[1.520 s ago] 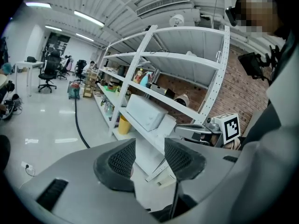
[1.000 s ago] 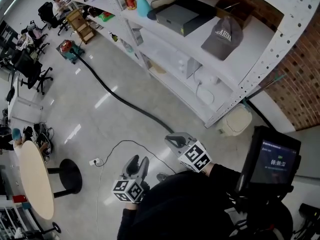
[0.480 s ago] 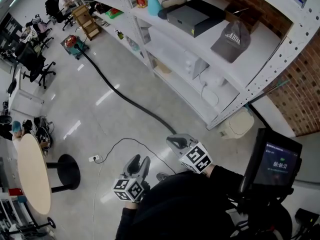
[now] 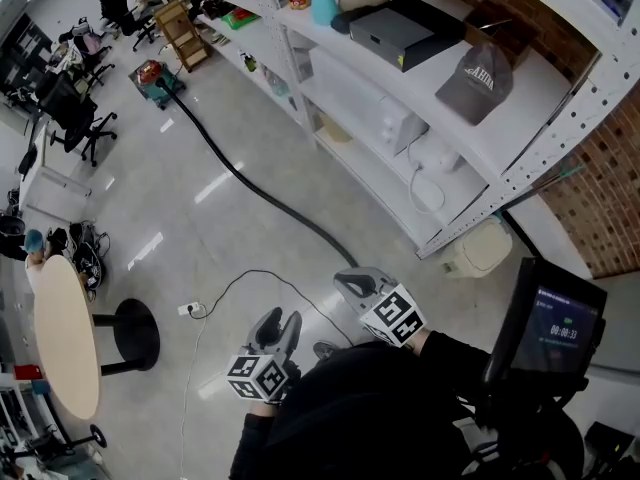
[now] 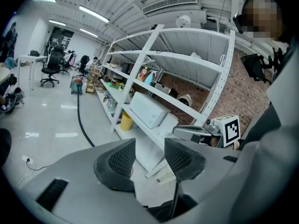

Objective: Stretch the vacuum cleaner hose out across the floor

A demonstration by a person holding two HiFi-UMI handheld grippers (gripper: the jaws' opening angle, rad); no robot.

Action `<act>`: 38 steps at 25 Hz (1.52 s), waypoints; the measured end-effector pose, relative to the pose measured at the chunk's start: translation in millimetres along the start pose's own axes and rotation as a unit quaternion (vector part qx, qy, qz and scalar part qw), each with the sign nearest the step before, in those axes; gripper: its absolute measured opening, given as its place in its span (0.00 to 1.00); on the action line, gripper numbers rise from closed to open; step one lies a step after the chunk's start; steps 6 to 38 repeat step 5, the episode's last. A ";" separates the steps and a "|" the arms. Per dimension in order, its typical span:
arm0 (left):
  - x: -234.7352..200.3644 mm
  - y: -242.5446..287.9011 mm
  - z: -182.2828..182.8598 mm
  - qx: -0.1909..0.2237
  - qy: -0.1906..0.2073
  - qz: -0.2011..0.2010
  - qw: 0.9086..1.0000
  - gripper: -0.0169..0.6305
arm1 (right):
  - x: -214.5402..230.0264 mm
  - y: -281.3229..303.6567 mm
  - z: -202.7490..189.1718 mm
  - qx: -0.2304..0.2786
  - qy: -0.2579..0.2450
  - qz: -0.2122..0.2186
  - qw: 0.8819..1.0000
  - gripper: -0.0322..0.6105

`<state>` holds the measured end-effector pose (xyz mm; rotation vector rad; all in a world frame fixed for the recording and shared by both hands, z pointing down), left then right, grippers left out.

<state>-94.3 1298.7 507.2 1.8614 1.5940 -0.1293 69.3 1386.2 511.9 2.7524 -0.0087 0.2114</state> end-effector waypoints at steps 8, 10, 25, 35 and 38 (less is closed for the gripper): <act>1.3 -0.4 -2.9 -0.003 0.001 0.000 1.000 0.35 | -0.9 -1.6 -3.1 -0.001 0.000 0.002 1.000 0.07; 1.3 -0.4 -2.9 -0.003 0.001 0.000 1.000 0.35 | -0.9 -1.6 -3.1 -0.001 0.000 0.002 1.000 0.07; 1.3 -0.4 -2.9 -0.003 0.001 0.000 1.000 0.35 | -0.9 -1.6 -3.1 -0.001 0.000 0.002 1.000 0.07; 1.3 -0.4 -2.9 -0.003 0.001 0.000 1.000 0.35 | -0.9 -1.6 -3.1 -0.001 0.000 0.002 1.000 0.07; 1.3 -0.4 -2.9 -0.003 0.001 0.000 1.000 0.35 | -0.9 -1.6 -3.1 -0.001 0.000 0.002 1.000 0.07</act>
Point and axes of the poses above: the fingertips, and each gripper's own axes: y forward along the fingers, x to its right, z out of its top, the point moved 5 cm from there along -y, backward along the fingers, and after that the axes turned 5 degrees about -z, right-handed, at the moved point
